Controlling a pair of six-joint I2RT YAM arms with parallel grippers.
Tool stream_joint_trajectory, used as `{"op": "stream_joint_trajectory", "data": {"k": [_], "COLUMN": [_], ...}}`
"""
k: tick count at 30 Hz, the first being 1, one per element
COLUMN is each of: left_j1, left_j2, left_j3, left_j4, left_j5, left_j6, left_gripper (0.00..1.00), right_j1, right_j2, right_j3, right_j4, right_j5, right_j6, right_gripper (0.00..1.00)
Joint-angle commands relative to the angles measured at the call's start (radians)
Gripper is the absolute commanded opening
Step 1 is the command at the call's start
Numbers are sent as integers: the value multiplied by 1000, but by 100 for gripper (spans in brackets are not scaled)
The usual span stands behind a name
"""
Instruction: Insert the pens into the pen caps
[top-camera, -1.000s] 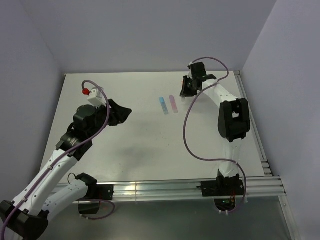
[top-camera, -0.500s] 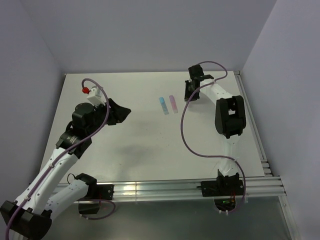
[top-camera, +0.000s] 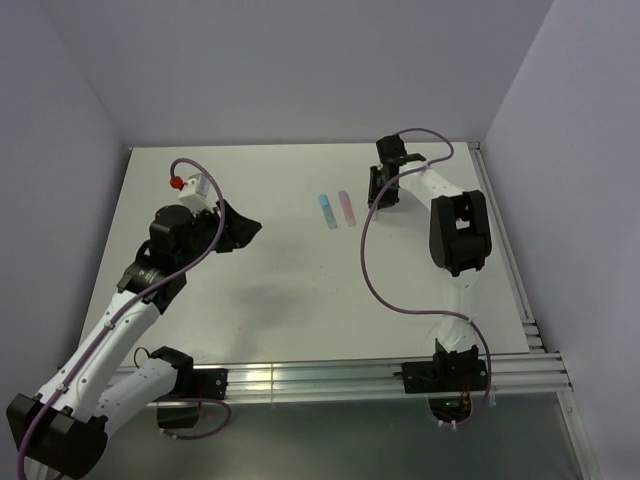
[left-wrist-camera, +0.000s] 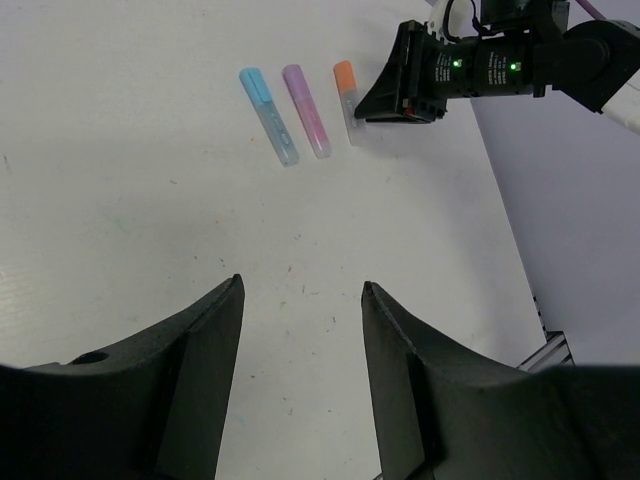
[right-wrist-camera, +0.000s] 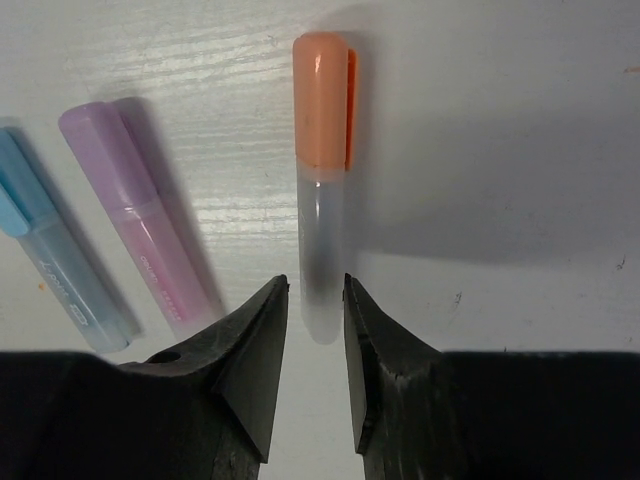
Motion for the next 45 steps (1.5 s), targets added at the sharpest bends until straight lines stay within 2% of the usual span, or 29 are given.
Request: {"op": "stream_joint_trajectory", "data": {"k": [1, 14, 18, 20, 23, 27, 30, 45], "left_j1": [17, 35, 35, 37, 37, 37, 38, 37], "left_j2": [-8, -9, 3, 11, 15, 17, 17, 27], "left_j3": [-1, -2, -5, -7, -10, -10, -7, 10], "left_j4": [37, 34, 40, 43, 49, 57, 57, 57], "left_j5": [38, 52, 69, 76, 90, 93, 92, 90], "left_j6": [35, 42, 41, 39, 33, 30, 29, 32], "left_gripper": [56, 56, 57, 56, 56, 56, 56, 56], "right_j1": [0, 23, 27, 29, 32, 32, 32, 35], "right_j2": [-20, -107, -129, -144, -173, -204, -227, -366], "right_j3": [-28, -81, -68, -79, -97, -113, -133, -196], "right_j4": [37, 83, 68, 76, 80, 71, 76, 92], "right_j5": [-10, -43, -41, -43, -40, -26, -23, -35], "right_j6": [12, 19, 24, 26, 26, 15, 13, 10], "right_gripper": [37, 45, 56, 57, 67, 71, 79, 92]}}
